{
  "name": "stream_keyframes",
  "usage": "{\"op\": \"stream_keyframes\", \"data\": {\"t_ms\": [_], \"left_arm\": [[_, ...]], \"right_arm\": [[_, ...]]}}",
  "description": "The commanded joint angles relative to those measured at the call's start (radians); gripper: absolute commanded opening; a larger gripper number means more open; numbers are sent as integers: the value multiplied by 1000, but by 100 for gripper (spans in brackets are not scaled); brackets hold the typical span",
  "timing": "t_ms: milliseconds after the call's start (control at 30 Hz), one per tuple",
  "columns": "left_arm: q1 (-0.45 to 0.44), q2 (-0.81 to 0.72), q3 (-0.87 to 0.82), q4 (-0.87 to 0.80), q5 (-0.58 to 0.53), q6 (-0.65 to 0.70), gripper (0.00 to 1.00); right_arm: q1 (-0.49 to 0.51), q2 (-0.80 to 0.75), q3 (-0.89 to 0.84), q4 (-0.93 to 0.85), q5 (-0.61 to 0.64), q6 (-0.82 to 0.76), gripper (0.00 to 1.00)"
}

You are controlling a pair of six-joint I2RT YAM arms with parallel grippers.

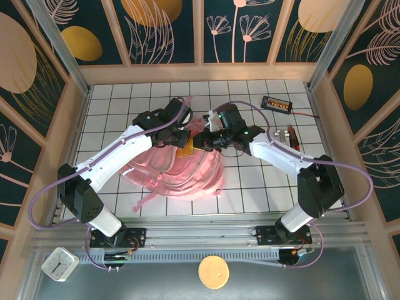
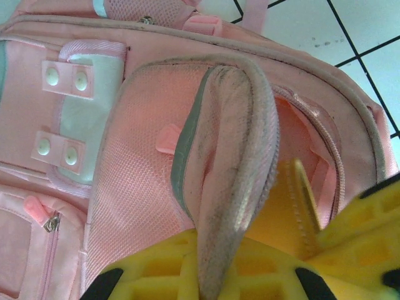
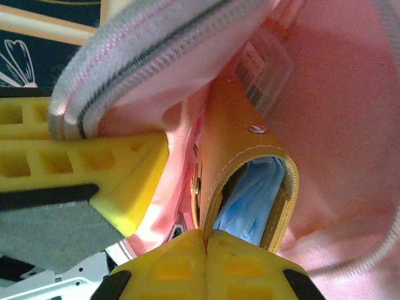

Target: Pack the student bag

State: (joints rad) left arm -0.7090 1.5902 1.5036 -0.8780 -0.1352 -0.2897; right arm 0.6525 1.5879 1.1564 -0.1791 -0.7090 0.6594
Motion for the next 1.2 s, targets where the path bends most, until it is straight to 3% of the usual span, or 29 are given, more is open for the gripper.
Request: {"op": "stream_keyframes", "data": {"t_ms": [0, 200, 233, 333, 467, 667, 1033, 1067, 1167], "left_arm": [[-6, -64, 26, 107, 49, -5, 0], [-6, -70, 5, 137, 85, -30, 0], [-5, -69, 3, 137, 88, -33, 0], [-6, -76, -16, 145, 84, -39, 0], [-6, -75, -36, 145, 70, -43, 0], [-5, -61, -64, 188, 77, -42, 0], [-5, -20, -54, 227, 120, -35, 0], [-6, -13, -53, 229, 135, -35, 13], [-6, -12, -54, 228, 147, -48, 68]], "right_arm": [[4, 59, 47, 51, -61, -44, 0], [-21, 143, 72, 168, 36, 2, 3], [-29, 140, 71, 195, 63, 20, 11], [-44, 129, 80, 246, 128, 48, 46], [-66, 121, 103, 225, 111, 45, 58], [-100, -16, 16, 154, 111, 41, 66], [-155, -201, -103, -13, 163, 38, 57], [-162, -210, -120, -2, 163, 47, 57], [-170, -222, -138, 4, 173, 54, 59]]}}
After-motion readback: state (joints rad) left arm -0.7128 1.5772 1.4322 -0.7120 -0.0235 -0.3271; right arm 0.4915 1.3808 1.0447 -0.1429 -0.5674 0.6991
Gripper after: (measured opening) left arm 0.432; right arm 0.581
